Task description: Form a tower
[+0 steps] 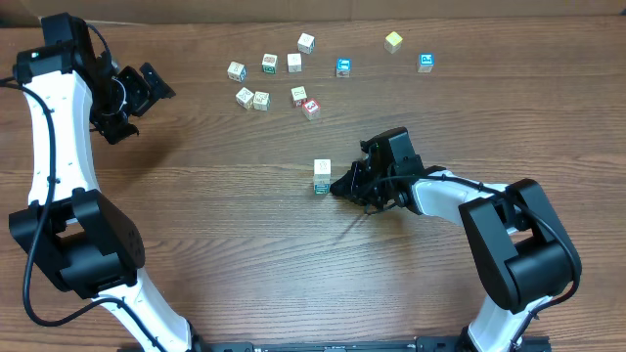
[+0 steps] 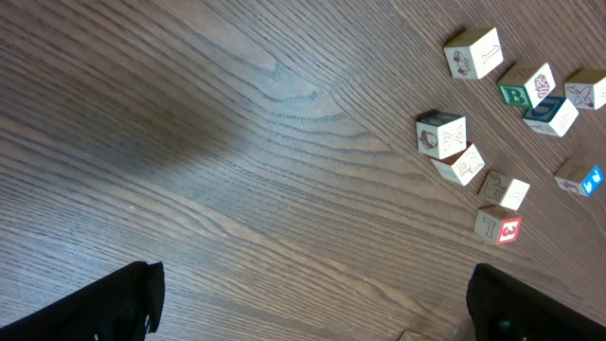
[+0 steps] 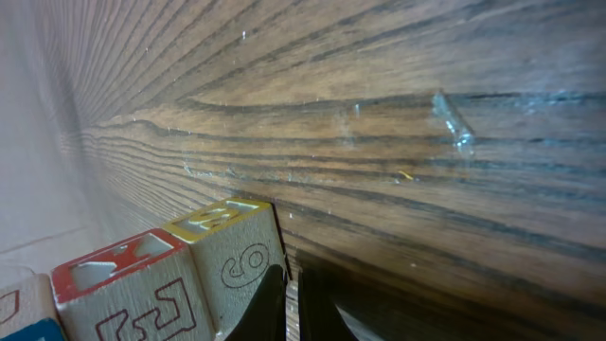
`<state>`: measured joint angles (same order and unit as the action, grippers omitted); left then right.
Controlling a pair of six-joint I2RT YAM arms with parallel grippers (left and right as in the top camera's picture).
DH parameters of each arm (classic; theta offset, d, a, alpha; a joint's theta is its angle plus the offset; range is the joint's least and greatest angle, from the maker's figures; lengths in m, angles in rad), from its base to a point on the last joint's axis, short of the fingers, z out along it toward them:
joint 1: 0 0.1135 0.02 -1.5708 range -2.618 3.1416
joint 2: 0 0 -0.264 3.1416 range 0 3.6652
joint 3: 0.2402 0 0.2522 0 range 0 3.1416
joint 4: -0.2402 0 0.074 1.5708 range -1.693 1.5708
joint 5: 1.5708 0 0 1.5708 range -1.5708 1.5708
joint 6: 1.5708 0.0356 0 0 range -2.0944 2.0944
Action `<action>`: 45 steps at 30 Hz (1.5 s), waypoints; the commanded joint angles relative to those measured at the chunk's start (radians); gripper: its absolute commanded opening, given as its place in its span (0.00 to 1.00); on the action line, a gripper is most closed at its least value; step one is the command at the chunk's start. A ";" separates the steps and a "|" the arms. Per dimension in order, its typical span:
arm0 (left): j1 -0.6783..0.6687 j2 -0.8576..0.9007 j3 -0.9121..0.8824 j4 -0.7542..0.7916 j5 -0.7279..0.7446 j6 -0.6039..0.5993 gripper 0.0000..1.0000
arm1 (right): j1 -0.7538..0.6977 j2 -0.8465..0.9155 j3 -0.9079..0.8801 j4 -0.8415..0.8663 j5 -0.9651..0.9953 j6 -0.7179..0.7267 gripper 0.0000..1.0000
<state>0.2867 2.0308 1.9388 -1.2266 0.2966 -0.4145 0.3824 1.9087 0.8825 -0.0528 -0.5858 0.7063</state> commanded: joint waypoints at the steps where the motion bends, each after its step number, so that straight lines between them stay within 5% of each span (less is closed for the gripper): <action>1: -0.006 -0.004 0.014 0.001 0.008 0.018 1.00 | 0.010 0.012 -0.006 0.004 -0.011 0.000 0.04; 45: -0.006 -0.004 0.014 0.001 0.008 0.018 1.00 | 0.011 0.012 -0.006 0.006 0.021 0.002 0.04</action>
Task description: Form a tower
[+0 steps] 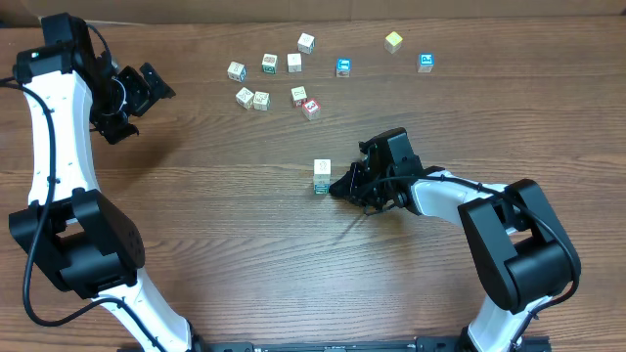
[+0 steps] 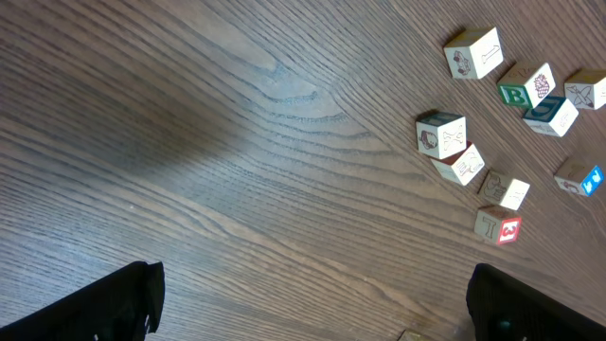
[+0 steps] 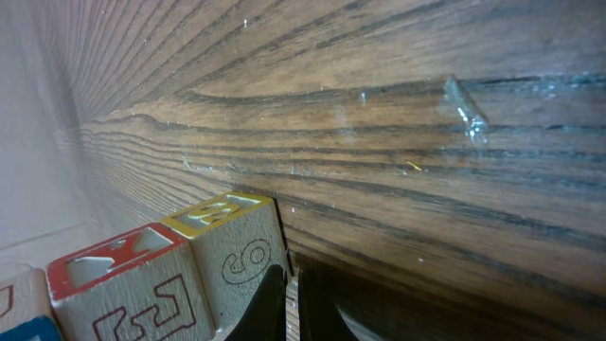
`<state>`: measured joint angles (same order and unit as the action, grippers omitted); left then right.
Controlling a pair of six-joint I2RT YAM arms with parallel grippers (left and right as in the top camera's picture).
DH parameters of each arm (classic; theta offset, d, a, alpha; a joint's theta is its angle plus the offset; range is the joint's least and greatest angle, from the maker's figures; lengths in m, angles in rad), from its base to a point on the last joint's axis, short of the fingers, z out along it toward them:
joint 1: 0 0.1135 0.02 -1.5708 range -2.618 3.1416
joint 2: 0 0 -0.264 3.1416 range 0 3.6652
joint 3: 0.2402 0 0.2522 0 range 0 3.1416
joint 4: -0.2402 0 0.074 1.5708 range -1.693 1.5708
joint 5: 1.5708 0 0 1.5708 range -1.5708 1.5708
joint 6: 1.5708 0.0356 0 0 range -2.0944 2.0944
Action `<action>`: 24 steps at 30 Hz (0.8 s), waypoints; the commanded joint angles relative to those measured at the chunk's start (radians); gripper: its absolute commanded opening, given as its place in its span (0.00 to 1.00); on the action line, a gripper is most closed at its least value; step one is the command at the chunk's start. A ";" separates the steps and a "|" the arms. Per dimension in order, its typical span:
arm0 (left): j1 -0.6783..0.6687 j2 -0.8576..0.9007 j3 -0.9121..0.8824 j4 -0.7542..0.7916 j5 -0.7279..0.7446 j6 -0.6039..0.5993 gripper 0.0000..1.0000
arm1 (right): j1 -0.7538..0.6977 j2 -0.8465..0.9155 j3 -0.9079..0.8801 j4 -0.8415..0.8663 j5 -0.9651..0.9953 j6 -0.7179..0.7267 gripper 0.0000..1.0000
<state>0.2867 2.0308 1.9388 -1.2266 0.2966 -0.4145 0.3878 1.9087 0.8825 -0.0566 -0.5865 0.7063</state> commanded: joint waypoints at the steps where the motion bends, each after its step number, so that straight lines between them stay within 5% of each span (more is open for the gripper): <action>1: -0.006 -0.004 0.014 0.001 0.008 0.018 1.00 | 0.006 0.012 -0.006 0.018 0.028 0.001 0.04; 24: -0.006 -0.004 0.014 0.001 0.008 0.018 0.99 | 0.008 0.012 -0.006 0.010 -0.018 0.001 0.04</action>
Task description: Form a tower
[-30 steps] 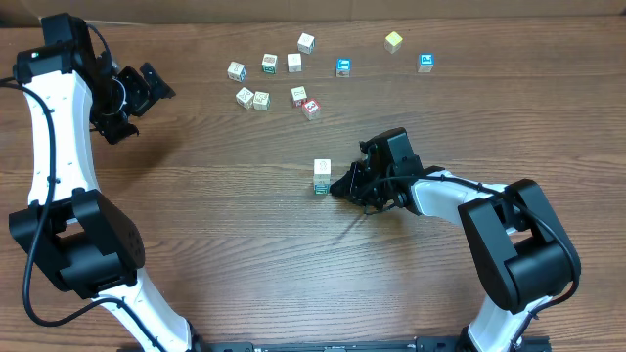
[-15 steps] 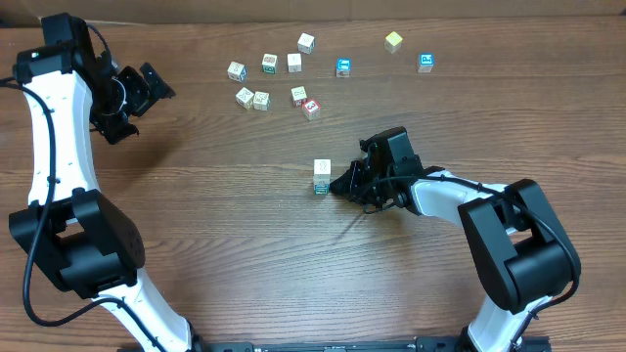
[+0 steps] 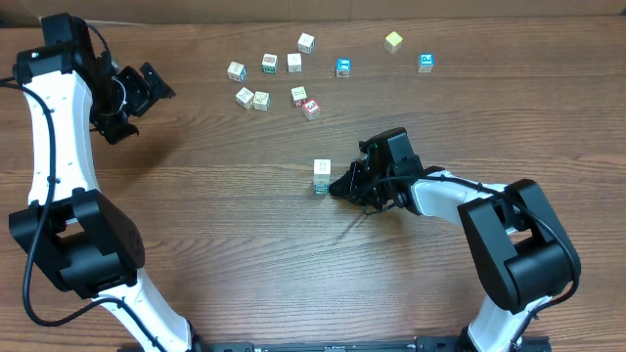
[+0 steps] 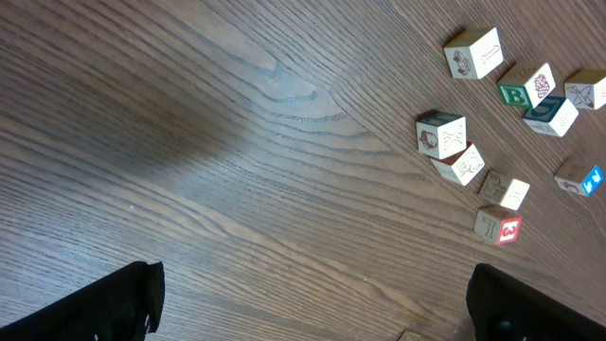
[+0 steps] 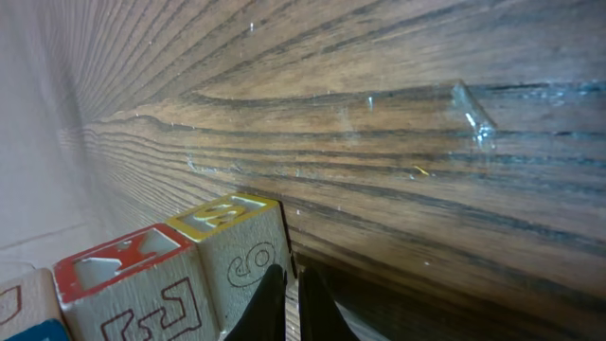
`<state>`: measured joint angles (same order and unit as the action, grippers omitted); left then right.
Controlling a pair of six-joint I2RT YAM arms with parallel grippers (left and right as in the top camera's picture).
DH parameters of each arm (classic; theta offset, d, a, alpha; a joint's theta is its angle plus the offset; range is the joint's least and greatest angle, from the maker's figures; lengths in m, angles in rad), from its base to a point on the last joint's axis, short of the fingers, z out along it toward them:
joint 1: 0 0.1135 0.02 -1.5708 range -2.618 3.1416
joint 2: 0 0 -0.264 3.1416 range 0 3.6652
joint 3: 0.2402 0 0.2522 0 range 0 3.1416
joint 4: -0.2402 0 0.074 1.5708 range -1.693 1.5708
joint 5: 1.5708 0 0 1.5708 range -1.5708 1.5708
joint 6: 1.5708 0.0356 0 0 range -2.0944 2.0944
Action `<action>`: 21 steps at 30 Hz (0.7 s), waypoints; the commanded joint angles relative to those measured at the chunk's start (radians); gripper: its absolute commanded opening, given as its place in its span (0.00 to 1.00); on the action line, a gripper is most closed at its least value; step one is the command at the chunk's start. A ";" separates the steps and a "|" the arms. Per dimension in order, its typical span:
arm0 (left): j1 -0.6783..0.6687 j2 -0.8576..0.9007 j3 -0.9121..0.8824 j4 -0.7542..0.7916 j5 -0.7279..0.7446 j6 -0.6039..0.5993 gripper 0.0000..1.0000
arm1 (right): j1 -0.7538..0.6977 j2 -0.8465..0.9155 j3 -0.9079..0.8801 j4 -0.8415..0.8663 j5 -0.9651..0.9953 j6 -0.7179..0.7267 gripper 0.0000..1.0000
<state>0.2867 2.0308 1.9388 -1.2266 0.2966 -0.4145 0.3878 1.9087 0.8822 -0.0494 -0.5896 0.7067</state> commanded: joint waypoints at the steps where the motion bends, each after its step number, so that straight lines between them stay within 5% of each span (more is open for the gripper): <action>1: -0.006 -0.004 0.014 0.001 0.008 0.018 1.00 | 0.011 0.012 -0.006 0.004 -0.015 0.000 0.05; 21: -0.006 -0.004 0.014 0.001 0.008 0.018 1.00 | 0.021 0.012 -0.006 0.019 0.084 0.031 0.04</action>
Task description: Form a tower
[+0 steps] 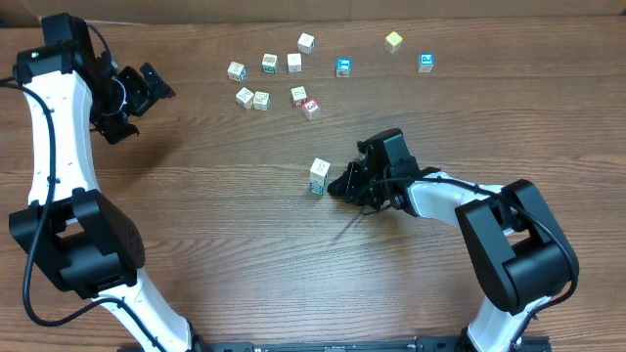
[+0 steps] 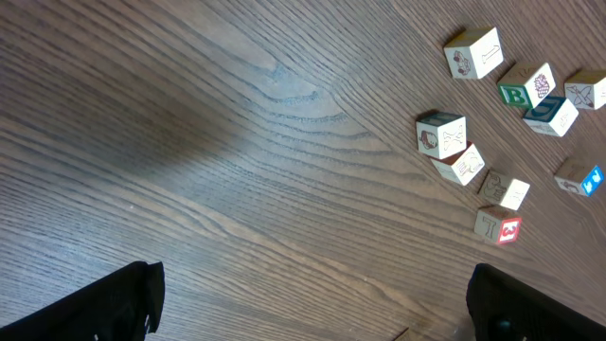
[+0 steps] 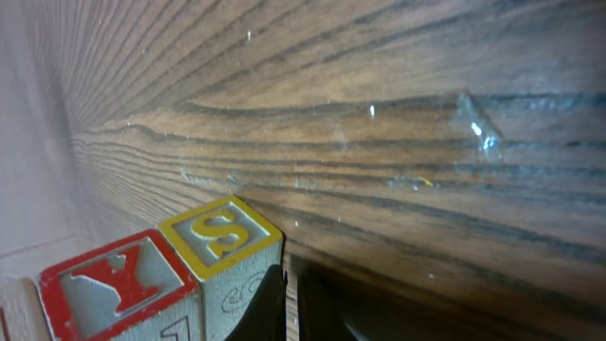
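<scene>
A small stack of blocks (image 1: 318,177) stands mid-table, leaning and turned, its pale top towards the back and a teal edge at its foot. In the right wrist view it shows as a yellow-framed S block (image 3: 220,248) beside a red-framed Y block (image 3: 114,289). My right gripper (image 1: 342,184) lies low on the table just right of the stack. It is shut, and its fingertips (image 3: 275,298) touch the side of the S block. My left gripper (image 1: 145,90) hangs open at the far left with nothing between its fingers (image 2: 114,303).
Several loose blocks (image 1: 293,64) are scattered at the back of the wooden table, among them a yellow one (image 1: 393,41), two blue ones (image 1: 425,63) and a red 3 block (image 2: 499,228). The left wrist view shows the same cluster at its right edge.
The stack has shifted slightly left and now leans and is turned; the S and Y faces show more fully in the right wrist view. My right gripper is a little further left. The left arm is unchanged.
At all three earlier moments the stack stood upright and square with my shut right gripper low on the table against its right side, barely shifting. Now the stack is pushed a little left and tilted. My left gripper stayed open at the far left throughout.
</scene>
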`<state>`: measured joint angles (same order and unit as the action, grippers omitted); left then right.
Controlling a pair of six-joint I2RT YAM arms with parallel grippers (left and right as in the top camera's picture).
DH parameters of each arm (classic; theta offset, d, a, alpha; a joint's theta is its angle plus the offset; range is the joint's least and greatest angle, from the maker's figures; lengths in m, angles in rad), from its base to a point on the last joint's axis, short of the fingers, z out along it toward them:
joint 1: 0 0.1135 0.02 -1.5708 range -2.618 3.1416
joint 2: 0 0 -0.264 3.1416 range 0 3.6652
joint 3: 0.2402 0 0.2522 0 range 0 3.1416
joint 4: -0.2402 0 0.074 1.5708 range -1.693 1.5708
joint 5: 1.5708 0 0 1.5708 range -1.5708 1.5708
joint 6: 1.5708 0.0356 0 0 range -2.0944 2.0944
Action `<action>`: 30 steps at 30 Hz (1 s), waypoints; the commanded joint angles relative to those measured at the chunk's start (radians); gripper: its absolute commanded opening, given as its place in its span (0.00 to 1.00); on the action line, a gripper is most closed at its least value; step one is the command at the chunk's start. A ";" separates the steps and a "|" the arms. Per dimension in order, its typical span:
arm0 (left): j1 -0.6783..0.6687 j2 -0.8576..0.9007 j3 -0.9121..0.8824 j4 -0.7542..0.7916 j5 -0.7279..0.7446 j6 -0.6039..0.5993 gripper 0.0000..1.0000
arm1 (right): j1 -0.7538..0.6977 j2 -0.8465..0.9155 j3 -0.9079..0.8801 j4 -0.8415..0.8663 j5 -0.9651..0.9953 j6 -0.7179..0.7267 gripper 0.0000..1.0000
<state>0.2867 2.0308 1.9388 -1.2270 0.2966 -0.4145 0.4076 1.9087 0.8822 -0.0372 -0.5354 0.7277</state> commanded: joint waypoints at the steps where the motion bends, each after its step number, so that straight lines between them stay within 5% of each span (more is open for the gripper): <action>1: -0.006 -0.004 0.014 0.002 0.007 0.018 1.00 | 0.001 0.012 -0.006 0.007 0.030 0.010 0.04; 30: -0.006 -0.004 0.014 0.002 0.008 0.018 0.99 | 0.001 0.013 -0.006 0.108 0.057 0.005 0.04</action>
<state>0.2867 2.0308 1.9388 -1.2266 0.2966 -0.4145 0.4076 1.9087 0.8822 0.0608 -0.4896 0.7330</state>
